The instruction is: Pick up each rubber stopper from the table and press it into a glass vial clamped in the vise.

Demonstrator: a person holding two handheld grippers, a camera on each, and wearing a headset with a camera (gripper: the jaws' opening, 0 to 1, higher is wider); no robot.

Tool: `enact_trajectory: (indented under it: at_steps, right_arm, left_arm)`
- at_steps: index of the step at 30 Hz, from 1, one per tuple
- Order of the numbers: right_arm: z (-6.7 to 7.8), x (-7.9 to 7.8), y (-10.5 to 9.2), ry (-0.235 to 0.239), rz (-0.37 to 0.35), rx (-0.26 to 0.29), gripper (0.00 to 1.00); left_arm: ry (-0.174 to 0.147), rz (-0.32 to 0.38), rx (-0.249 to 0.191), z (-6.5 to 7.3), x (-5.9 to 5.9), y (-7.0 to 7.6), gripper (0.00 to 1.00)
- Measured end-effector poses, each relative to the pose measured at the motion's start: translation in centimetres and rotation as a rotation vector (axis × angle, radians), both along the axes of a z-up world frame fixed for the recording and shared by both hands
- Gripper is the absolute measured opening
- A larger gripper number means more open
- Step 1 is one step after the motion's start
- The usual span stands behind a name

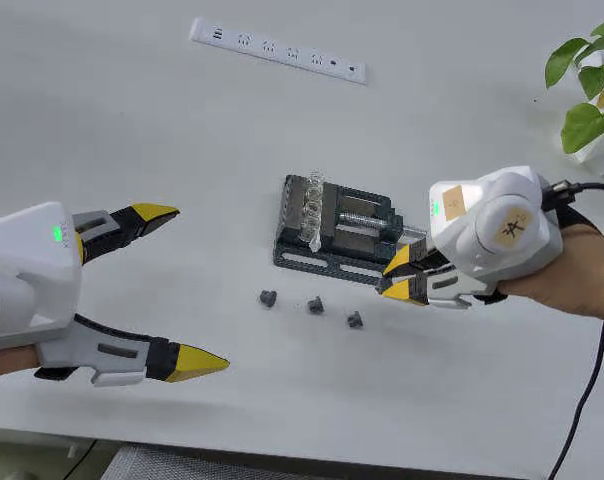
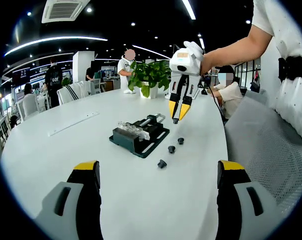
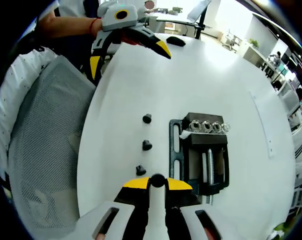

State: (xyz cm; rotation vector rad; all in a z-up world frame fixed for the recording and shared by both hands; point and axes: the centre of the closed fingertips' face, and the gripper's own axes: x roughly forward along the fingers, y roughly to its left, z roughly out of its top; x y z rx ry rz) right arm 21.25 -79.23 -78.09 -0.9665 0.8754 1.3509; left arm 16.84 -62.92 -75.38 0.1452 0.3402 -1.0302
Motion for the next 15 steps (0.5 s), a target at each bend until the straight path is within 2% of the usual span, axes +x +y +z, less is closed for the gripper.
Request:
enact_trajectory:
  at_steps: [15]
  right_arm:
    - [2.5, 5.2, 2.9, -0.035, 0.018, 0.03, 0.06]
  left_arm:
    - [-0.004, 0.001, -0.01, 0.0, 0.2, -0.3, 0.97]
